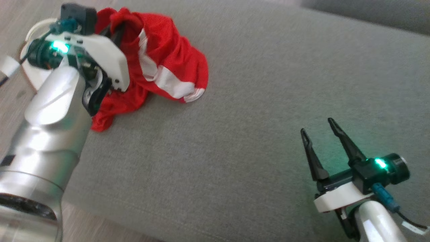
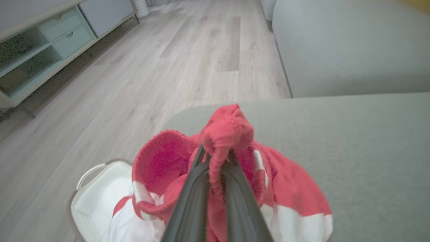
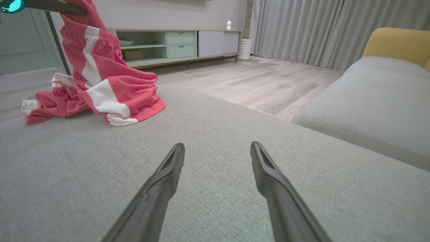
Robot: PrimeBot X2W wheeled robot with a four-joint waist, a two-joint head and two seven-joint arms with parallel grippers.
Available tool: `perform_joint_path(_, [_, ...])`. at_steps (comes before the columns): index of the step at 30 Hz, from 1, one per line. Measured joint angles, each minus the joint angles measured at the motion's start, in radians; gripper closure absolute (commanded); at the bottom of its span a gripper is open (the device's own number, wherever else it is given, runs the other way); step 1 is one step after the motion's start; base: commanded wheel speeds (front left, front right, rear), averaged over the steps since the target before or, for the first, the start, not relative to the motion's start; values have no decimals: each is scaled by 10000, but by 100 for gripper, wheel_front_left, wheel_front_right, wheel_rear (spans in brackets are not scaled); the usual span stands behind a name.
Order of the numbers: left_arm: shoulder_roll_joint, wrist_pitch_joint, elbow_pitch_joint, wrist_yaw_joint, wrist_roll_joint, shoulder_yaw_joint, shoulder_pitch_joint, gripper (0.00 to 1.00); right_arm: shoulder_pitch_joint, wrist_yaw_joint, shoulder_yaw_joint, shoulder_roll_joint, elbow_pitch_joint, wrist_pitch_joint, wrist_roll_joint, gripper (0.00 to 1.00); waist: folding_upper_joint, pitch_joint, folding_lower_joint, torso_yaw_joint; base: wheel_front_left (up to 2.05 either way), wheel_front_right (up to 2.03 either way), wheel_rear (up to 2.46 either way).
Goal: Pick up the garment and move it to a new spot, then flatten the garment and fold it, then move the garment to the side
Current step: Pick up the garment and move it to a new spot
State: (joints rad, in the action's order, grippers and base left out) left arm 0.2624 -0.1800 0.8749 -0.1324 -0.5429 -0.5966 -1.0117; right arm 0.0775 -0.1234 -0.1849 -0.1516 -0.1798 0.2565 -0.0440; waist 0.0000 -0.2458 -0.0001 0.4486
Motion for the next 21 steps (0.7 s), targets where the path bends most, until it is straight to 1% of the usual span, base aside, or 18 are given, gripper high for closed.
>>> perform_joint_path(3, [276, -211, -842, 0, -535, -550, -156, 100, -75, 0, -42, 309, -54, 0, 90, 0, 0, 538, -1, -308, 0, 0, 0])
perform_joint_path(8, [713, -593, -2029, 2, -1237, -1191, -244, 100, -317, 0, -23, 652, -59, 0, 180, 0, 0, 1219, -1, -1272, 0, 0, 0])
perform_joint_path(12, [842, -754, -2765, 2, -1549, -1476, -366, 100, -572, 0, 94, 805, 12, 0, 201, 0, 0, 1660, 0, -2255, 0, 0, 0])
perform_joint_path(17, [848, -732, -3308, 10, -1760, -1425, -586, 100, -714, 0, 205, 915, 207, 0, 265, 0, 0, 2062, 0, -3650, 0, 0, 0])
perform_joint_path(21, [696, -633, -3452, 199, -1875, -1375, -894, 100, -713, 0, 261, 957, 297, 0, 370, 0, 0, 2264, 0, -4839, 0, 0, 0])
